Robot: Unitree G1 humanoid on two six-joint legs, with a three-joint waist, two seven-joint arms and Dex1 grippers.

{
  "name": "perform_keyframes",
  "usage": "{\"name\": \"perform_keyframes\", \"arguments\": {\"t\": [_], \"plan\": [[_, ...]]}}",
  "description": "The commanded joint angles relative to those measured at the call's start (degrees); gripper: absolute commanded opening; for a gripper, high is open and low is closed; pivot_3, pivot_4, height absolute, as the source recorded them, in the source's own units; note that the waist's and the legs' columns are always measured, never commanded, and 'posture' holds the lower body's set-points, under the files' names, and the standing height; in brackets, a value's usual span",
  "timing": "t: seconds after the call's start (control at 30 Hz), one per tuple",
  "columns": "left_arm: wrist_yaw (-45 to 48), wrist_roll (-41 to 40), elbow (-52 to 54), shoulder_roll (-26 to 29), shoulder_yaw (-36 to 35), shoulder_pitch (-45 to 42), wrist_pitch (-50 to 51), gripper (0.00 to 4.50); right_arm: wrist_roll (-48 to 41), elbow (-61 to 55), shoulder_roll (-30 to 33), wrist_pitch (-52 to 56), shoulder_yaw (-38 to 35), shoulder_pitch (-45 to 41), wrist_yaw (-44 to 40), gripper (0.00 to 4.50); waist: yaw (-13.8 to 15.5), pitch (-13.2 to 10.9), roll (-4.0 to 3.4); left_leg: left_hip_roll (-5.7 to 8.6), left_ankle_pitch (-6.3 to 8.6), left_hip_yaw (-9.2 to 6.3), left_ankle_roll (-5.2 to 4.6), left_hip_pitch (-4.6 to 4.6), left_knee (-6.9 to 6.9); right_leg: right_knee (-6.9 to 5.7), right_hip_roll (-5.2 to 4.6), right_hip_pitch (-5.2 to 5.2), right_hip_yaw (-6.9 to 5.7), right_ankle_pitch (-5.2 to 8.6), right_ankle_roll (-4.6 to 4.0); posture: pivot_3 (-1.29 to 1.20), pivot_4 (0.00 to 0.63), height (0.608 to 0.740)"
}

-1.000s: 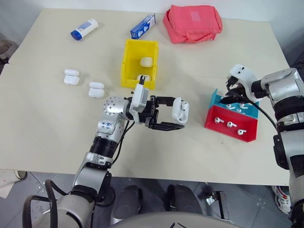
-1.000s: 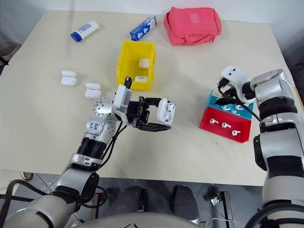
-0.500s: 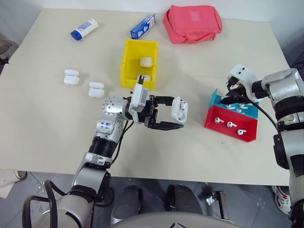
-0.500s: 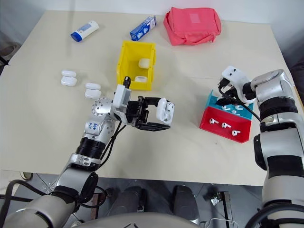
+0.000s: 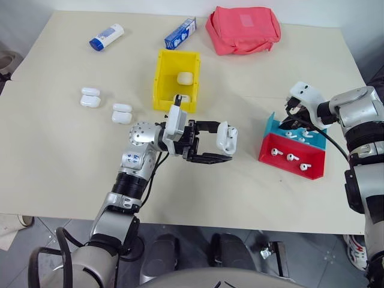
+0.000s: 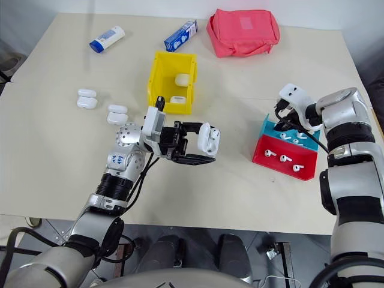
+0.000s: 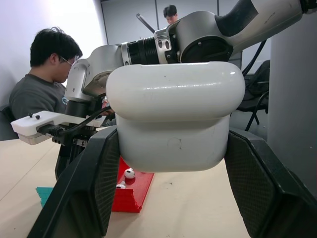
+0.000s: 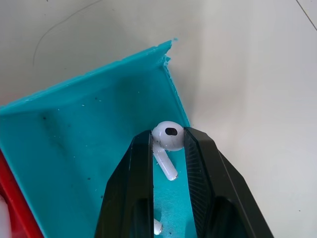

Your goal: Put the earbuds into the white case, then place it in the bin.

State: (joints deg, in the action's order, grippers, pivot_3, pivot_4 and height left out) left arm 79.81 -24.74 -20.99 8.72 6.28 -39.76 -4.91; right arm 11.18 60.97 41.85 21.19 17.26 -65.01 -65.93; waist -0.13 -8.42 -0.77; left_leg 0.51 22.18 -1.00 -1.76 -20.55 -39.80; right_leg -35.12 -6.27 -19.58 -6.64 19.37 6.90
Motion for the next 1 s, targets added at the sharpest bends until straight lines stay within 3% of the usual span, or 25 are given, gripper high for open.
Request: {"name": "perform_keyframes", "arguments": {"t": [0.03,0.2,0.33,0.47,0.6,0.77,0.8,1.0], "plan": [[0.0,-0.1,0.6,-0.4,0.1,-1.0,-0.8,2.8,0.0,-1.3,1.3,-0.8,-1.8,-0.8,0.6,0.52,0.0,0.0,0.0,0.0,0.0,0.0,0.0,0.0,0.0,0.0,0.0,0.0,0.0,0.0,0.0,0.0,0.15,0.74],[0.1,0.0,-0.3,-0.6,0.0,-1.4,-1.3,2.8,-2.4,-8.6,3.3,0.8,-5.0,0.0,-0.1,0.52,0.0,-0.1,-0.09,0.0,0.0,0.01,0.0,0.0,0.0,0.01,0.0,-0.01,0.0,0.0,0.0,0.0,0.15,0.74],[0.7,0.1,-2.1,-0.9,0.0,-1.8,-2.1,2.8,-11.1,-37.9,7.5,7.0,-15.0,12.4,-1.9,0.52,0.6,-0.1,-0.21,0.02,0.0,-0.05,0.0,-0.03,-0.14,-0.02,-0.01,-0.01,0.02,0.0,0.0,0.0,0.15,0.74],[1.7,-0.3,-4.9,-1.8,-0.1,-3.4,-2.4,2.8,-21.1,-66.4,6.8,13.8,-28.1,28.3,1.9,0.52,1.4,-0.1,-0.19,0.03,0.0,-0.1,0.0,-0.07,-0.17,-0.07,-0.02,0.0,0.02,-0.04,0.07,0.0,0.15,0.74],[3.6,-0.5,-7.5,-2.9,0.2,-4.8,-2.1,2.8,-33.6,-87.8,-0.8,25.2,-41.1,38.6,10.0,0.52,1.8,-0.1,-0.18,0.07,0.0,-0.07,0.0,-0.1,-0.14,0.05,-0.04,0.04,0.01,-0.1,0.18,0.0,0.15,0.74],[5.7,-0.4,-9.7,-4.4,0.5,-6.2,-2.4,2.8,-46.8,-102.1,-4.7,35.8,-47.4,44.7,16.7,0.52,1.6,-0.1,-0.18,0.26,-0.02,-0.13,-0.06,-0.09,-0.13,0.03,-0.13,0.05,0.11,-0.11,0.2,0.0,0.15,0.74],[6.2,-0.3,-10.0,-4.9,0.7,-6.6,-2.4,2.8,-52.9,-105.7,-7.8,37.7,-49.9,45.8,20.5,0.52,1.7,-0.1,-0.17,0.29,-0.03,-0.11,-0.07,-0.07,-0.12,0.04,-0.15,0.05,0.13,-0.11,0.2,0.0,0.15,0.74],[8.3,-0.1,-13.3,-6.2,0.5,-9.1,-2.8,2.8,-73.0,-114.3,-15.2,35.3,-53.9,51.2,36.8,0.52,1.6,-0.1,-0.16,0.42,-0.06,-0.17,-0.14,0.0,-0.03,-0.06,-0.23,0.03,0.13,-0.11,0.21,0.0,0.15,0.74]]}}
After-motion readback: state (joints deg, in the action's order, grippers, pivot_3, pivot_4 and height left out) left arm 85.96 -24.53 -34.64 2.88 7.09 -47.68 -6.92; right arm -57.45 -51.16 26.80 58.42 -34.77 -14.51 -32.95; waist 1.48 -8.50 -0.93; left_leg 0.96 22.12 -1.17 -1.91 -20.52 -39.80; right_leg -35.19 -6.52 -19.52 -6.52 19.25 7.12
